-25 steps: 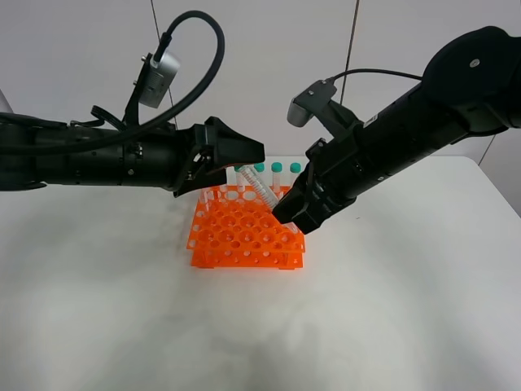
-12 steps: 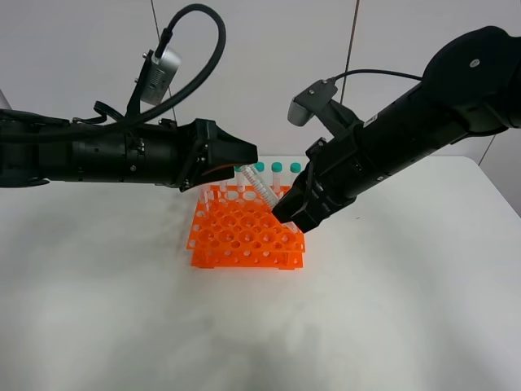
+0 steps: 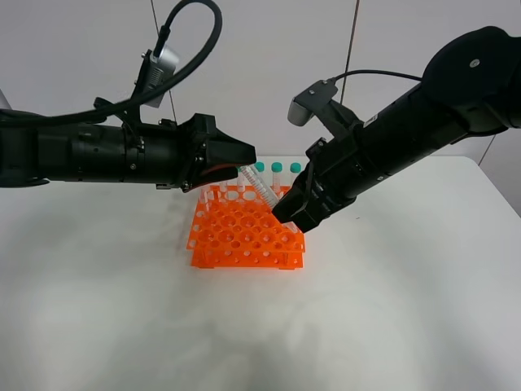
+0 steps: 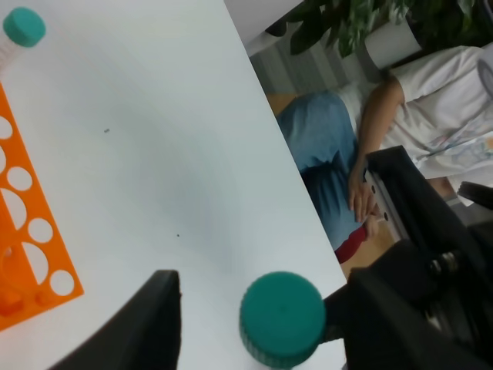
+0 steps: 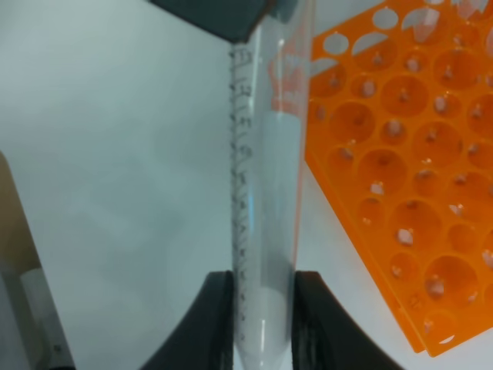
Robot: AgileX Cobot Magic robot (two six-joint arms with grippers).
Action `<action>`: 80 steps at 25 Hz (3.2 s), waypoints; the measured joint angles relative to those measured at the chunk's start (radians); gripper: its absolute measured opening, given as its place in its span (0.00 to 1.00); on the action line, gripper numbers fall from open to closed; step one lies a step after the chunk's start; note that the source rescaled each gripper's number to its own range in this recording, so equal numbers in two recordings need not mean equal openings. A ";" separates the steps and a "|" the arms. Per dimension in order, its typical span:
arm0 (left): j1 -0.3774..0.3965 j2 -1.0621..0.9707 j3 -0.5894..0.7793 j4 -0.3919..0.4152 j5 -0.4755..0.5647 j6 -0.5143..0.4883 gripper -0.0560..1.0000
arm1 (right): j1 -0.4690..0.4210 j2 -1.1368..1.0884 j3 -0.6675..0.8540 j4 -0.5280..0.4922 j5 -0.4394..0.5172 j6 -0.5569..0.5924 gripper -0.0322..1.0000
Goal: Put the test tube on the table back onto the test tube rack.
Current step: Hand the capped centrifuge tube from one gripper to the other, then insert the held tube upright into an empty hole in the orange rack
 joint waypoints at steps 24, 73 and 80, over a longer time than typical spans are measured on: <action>0.000 0.000 -0.001 0.000 0.034 0.064 0.37 | 0.000 0.000 0.000 0.000 0.000 0.015 0.03; 0.000 0.000 -0.001 0.000 -0.026 0.050 0.05 | -0.421 0.011 -0.290 -0.596 0.375 0.912 1.00; 0.000 0.000 -0.001 0.000 -0.018 0.050 0.05 | -0.438 -0.022 -0.251 -0.628 0.445 0.927 1.00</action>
